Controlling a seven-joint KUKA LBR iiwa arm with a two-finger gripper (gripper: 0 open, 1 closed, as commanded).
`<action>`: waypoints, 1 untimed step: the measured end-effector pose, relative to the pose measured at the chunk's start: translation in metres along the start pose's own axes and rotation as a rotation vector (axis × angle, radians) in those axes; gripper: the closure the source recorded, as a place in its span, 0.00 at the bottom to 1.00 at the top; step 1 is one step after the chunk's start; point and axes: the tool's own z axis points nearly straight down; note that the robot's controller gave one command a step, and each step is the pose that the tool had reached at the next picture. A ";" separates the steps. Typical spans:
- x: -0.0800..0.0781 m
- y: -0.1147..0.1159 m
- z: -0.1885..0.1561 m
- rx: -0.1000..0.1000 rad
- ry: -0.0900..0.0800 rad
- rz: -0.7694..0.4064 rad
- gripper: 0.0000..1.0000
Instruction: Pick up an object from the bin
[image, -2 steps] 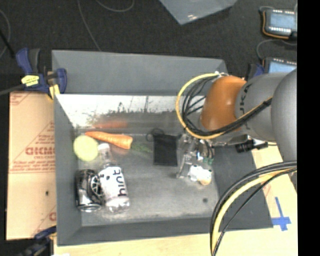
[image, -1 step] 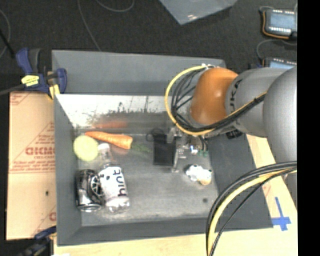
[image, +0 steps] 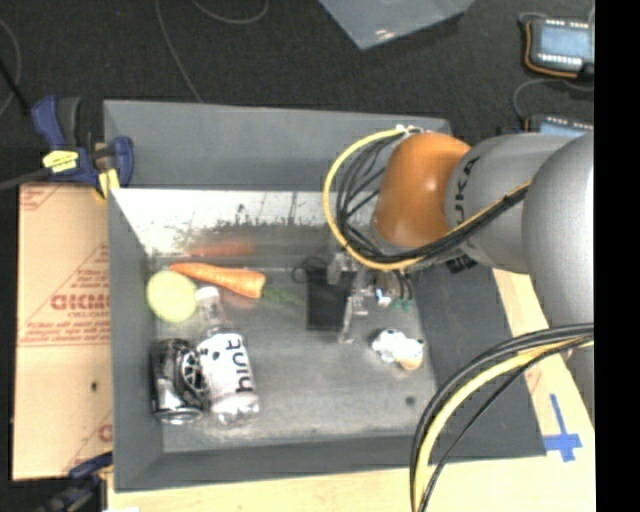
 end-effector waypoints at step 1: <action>0.020 -0.015 -0.012 0.001 -0.001 0.089 1.00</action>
Offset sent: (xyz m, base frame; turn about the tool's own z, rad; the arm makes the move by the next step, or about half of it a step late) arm 0.0000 0.0000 0.0000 0.0000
